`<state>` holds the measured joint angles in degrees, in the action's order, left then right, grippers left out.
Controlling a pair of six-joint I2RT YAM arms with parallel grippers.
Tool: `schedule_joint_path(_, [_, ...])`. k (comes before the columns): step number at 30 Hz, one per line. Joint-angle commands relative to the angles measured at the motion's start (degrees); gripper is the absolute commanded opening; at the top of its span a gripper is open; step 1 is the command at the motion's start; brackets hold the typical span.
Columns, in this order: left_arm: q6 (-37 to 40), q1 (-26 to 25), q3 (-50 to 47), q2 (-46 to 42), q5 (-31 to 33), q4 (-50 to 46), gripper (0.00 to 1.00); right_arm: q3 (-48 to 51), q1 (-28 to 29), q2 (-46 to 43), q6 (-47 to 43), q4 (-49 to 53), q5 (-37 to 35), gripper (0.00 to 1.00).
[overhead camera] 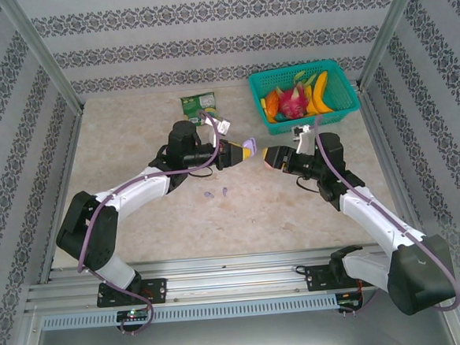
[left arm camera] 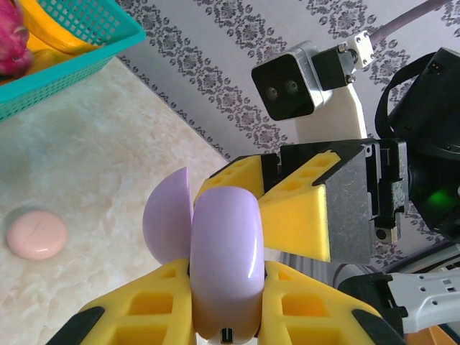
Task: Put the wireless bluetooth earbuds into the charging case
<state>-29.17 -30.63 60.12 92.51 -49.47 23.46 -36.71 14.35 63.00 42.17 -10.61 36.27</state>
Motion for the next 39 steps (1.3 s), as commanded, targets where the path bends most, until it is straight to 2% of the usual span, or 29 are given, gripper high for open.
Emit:
schedule_joint_path(1, [-2.2, 0.2, 0.2, 0.0, -2.5, 5.1, 0.00, 0.6, -0.2, -0.7, 0.4, -3.1, 3.2, 0.50])
schedule_joint_path(12, [-3.4, 0.2, 0.7, 0.7, -3.9, 5.9, 0.00, -0.2, 0.0, 0.5, 1.2, -6.5, 5.2, 0.45])
schedule_joint_path(39, [-3.8, -0.1, 1.0, 1.8, -5.0, 6.1, 0.00, -3.6, 1.8, 5.8, 0.9, -7.1, 3.6, 0.40])
